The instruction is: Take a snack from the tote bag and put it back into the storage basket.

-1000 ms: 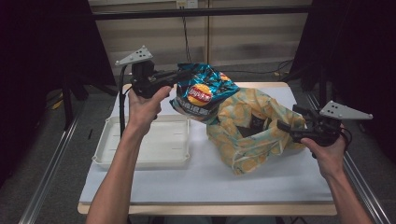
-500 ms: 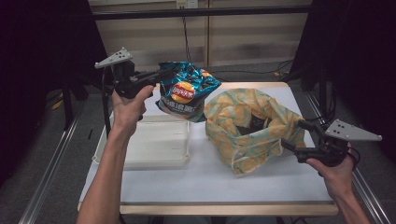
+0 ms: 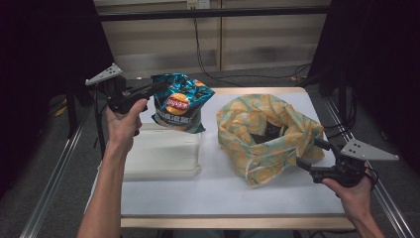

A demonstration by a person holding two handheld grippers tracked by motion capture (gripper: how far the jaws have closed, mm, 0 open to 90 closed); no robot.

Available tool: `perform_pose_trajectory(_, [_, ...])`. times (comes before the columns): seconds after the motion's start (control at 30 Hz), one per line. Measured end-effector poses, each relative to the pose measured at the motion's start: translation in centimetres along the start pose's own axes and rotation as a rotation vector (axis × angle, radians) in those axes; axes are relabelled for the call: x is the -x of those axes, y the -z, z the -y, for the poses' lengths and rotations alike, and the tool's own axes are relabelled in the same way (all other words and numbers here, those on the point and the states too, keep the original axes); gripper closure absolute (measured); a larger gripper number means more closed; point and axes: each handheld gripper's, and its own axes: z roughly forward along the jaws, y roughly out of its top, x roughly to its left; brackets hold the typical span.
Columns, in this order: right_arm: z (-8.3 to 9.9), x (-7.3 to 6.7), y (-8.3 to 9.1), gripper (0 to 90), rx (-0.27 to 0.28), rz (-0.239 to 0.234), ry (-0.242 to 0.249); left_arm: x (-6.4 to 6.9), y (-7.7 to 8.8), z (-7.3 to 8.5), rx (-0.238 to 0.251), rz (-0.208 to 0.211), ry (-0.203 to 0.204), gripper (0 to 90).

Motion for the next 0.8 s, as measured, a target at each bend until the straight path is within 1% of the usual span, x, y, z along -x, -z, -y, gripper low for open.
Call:
perform_pose_trajectory(0.1, [0.3,-0.1,-0.1,10.7,-0.001,-0.007,-0.005,-0.8,0.8,0.5,-0.01,-0.032,0.006,88.9])
perform_pose_trajectory(0.13, [0.4,-0.1,-0.1,10.8,0.005,-0.005,-0.005,-1.1,1.2,0.7,-0.009,-0.03,0.007,88.9])
perform_pose_trajectory(0.2, [0.5,-0.1,-0.1,10.8,0.003,-0.008,0.001,-1.5,1.7,0.9,-0.004,-0.048,0.02,88.9])
perform_pose_trajectory(0.27, [0.5,-0.1,-0.1,10.8,0.006,-0.001,-0.002,-2.0,2.3,1.0,-0.003,-0.069,0.028,88.9])
perform_pose_trajectory(0.33, [0.6,-0.2,-0.1,10.8,0.002,-0.002,-0.002,-2.4,2.7,1.2,-0.005,-0.071,0.025,88.9])
perform_pose_trajectory(0.37, [0.6,-0.2,-0.1,10.8,0.004,-0.001,-0.001,-2.5,2.9,1.3,0.002,-0.071,0.031,88.9])
perform_pose_trajectory(0.5, [0.4,-0.6,-0.2,11.3,0.014,-0.004,0.022,-3.2,3.7,1.7,-0.012,-0.11,0.024,88.9])
perform_pose_trajectory(0.57, [0.4,-0.8,-0.2,11.3,0.015,-0.011,0.026,-3.3,3.9,1.9,-0.006,-0.112,0.031,88.9])
perform_pose_trajectory(0.6, [0.4,-0.8,-0.2,11.3,0.015,-0.011,0.026,-3.4,4.0,2.0,0.0,-0.115,0.042,88.9])
perform_pose_trajectory(0.63, [0.5,-0.9,-0.3,11.6,0.009,-0.017,0.015,-3.6,4.3,2.1,-0.015,-0.12,0.027,88.8])
perform_pose_trajectory(0.67, [0.5,-0.9,-0.3,12.3,0.01,-0.017,0.016,-3.8,4.5,2.4,-0.016,-0.119,0.034,88.8])
perform_pose_trajectory(0.73, [0.6,-0.9,-0.3,12.5,0.007,-0.015,0.018,-4.2,5.0,2.7,-0.018,-0.14,0.05,88.8])
perform_pose_trajectory(0.8, [0.6,-0.9,-0.3,12.5,0.008,-0.014,0.02,-4.7,5.6,2.8,-0.013,-0.155,0.052,88.8])
